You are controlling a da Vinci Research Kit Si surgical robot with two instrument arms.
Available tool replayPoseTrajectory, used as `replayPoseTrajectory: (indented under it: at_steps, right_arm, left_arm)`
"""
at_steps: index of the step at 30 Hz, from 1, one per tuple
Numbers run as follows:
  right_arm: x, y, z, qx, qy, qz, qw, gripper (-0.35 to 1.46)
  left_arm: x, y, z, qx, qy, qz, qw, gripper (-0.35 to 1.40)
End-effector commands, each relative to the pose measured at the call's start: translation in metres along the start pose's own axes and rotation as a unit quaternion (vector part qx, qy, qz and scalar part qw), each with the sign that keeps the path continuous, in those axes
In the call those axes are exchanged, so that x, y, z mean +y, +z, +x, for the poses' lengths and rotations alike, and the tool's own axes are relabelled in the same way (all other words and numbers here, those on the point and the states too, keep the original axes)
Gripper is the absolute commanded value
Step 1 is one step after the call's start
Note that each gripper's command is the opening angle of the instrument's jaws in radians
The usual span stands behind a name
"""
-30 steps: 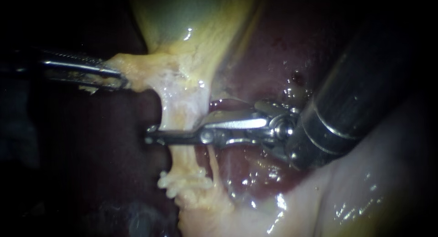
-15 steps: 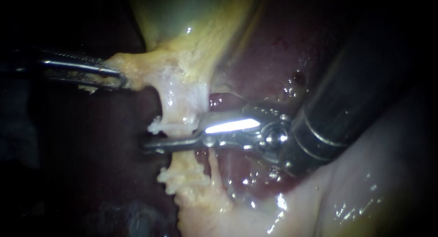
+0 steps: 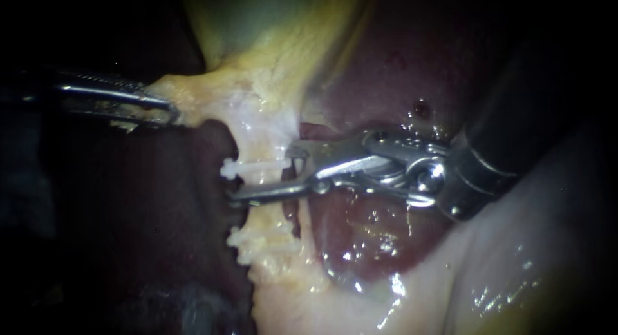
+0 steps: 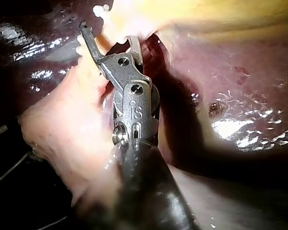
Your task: Going back third clip left tube
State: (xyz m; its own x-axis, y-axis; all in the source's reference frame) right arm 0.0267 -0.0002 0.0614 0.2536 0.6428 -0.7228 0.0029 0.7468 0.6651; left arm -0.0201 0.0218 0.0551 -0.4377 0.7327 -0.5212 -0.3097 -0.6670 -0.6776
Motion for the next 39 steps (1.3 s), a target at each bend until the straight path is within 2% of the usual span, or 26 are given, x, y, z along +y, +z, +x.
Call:
replayPoseTrajectory:
  at_steps: [1,7,13,20,24,32,39]
  right_arm:
    - [-0.0001,-0.0006,0.0000,-0.008,-0.011,0.001,0.9999,0.49]
    - [-0.0010,-0.0037,-0.0003,-0.035,-0.048,0.009,0.9982,0.49]
    - [-0.0022,-0.0070,-0.0001,-0.038,-0.071,0.018,0.9966,0.49]
    - [-0.0036,-0.0111,0.0013,-0.042,-0.108,0.019,0.9931,0.49]
    - [-0.0038,-0.0125,0.0019,-0.045,-0.118,0.016,0.9918,0.49]
    - [-0.0039,-0.0140,0.0021,-0.047,-0.126,0.017,0.9908,0.49]
    - [-0.0039,-0.0143,0.0020,-0.047,-0.126,0.018,0.9907,0.50]
  left_arm:
    - [0.0000,0.0000,0.0000,0.000,0.000,0.000,1.0000,-0.35]
    - [0.0000,-0.0001,0.0000,0.000,0.000,0.000,1.0000,-0.35]
    - [0.0000,-0.0001,0.0000,0.000,0.000,0.000,1.0000,-0.35]
    - [-0.0001,-0.0001,0.0000,0.000,0.000,0.000,1.0000,-0.35]
    - [-0.0001,0.0000,0.0000,0.000,0.000,0.000,1.0000,-0.35]
    - [-0.0002,0.0002,-0.0001,0.000,0.001,0.000,1.0000,-0.35]
    - [-0.0007,0.0023,-0.0011,0.002,0.003,0.006,1.0000,-0.35]
